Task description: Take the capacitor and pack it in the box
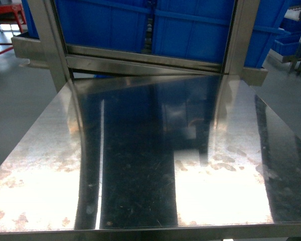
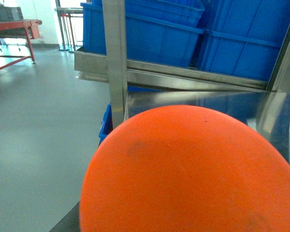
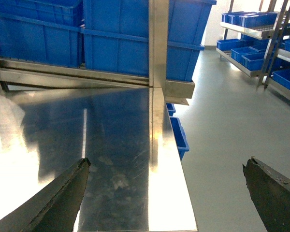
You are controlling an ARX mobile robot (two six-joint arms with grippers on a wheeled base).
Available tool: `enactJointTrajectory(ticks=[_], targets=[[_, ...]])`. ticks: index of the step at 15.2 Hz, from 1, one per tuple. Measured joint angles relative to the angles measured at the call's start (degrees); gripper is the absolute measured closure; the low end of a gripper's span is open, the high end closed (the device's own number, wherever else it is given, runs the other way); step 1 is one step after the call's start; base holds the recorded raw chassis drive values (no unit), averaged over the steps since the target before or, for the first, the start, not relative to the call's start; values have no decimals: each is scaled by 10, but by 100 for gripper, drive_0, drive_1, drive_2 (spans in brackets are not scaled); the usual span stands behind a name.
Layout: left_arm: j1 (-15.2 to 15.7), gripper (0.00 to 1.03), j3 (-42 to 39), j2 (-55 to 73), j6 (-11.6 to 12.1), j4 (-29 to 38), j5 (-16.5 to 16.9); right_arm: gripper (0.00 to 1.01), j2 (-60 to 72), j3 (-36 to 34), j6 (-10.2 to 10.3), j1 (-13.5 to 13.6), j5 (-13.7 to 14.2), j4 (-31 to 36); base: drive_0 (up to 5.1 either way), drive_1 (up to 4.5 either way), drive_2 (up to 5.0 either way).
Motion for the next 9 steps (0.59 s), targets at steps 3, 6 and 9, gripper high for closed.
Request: enactJointTrajectory(ticks=[3, 6, 9], targets=[[0, 59, 0, 0, 0, 0, 0, 3, 0, 0, 0, 0, 0, 0, 0, 0, 0], [0, 59, 0, 0, 0, 0, 0, 3, 0, 0, 0, 0, 0, 0, 0, 0, 0], [0, 59, 0, 0, 0, 3, 0, 3, 0, 0, 0, 0, 0, 1, 0, 0, 0]])
